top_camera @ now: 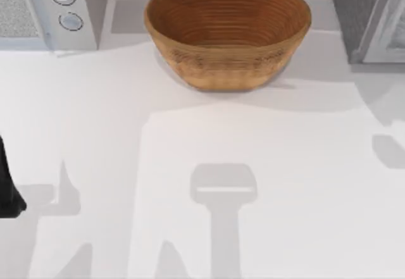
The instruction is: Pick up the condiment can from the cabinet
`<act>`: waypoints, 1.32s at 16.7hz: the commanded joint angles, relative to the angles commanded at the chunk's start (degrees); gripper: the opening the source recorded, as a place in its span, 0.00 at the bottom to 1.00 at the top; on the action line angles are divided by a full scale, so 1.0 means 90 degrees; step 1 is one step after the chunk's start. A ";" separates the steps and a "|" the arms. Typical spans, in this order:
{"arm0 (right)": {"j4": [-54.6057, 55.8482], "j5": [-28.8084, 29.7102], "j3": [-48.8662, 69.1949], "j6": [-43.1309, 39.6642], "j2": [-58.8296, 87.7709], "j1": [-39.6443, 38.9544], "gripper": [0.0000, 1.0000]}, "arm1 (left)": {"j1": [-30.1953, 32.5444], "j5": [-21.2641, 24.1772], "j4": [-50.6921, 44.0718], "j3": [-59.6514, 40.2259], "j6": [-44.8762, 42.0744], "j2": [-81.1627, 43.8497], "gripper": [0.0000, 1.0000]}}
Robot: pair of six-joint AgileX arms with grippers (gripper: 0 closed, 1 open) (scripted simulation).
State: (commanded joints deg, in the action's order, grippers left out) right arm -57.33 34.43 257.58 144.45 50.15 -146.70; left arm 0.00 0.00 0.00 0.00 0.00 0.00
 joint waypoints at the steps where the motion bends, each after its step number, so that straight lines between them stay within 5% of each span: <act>1: -0.0181 0.0095 0.0728 0.0421 0.0173 -0.0441 0.00 | 0.0000 0.0000 0.0000 0.0000 0.0000 0.0000 1.00; 11: -0.1452 0.0759 0.5899 0.3425 0.1408 -0.3603 0.00 | 0.0000 0.0000 0.0000 0.0000 0.0000 0.0000 1.00; 22: -0.1616 0.0836 0.6562 0.3832 0.1527 -0.4033 0.00 | 0.0000 0.0000 0.0000 0.0000 0.0000 0.0000 1.00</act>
State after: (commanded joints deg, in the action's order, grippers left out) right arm -71.87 41.95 316.63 178.93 63.89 -183.00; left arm 0.00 0.00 0.00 0.00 0.00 0.00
